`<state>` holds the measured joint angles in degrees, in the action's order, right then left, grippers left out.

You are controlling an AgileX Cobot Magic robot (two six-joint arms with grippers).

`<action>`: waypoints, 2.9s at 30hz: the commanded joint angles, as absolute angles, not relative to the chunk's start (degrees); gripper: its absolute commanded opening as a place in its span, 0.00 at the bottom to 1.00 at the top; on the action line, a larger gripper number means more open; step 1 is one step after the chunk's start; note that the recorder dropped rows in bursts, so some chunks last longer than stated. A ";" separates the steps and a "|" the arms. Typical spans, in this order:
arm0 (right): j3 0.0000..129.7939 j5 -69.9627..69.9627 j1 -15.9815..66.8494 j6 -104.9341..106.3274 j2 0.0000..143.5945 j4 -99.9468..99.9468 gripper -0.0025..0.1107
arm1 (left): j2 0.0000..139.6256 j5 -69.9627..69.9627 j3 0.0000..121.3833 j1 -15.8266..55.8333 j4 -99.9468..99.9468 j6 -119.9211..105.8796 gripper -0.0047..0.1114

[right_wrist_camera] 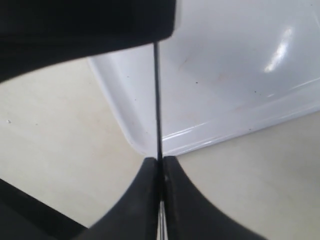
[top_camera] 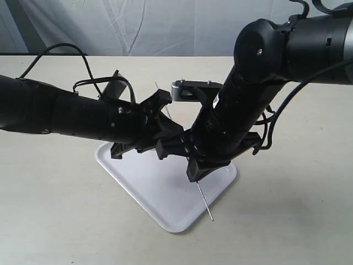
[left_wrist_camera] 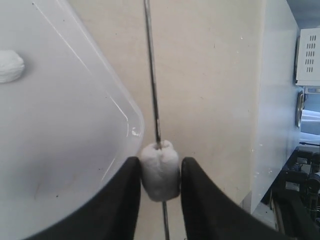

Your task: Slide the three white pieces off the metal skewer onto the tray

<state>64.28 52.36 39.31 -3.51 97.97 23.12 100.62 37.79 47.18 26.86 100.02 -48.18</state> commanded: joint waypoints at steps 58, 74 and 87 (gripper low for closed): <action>47.84 68.85 39.47 -7.83 72.63 10.89 0.02 | 99.62 26.48 48.15 23.48 91.62 -50.01 0.35; 47.84 37.70 39.47 -5.97 91.14 10.77 0.02 | 89.38 32.13 42.19 23.48 68.34 -41.08 0.23; 47.84 24.15 39.47 -3.99 101.04 10.72 0.02 | 75.97 30.04 33.89 23.48 67.30 -41.08 0.13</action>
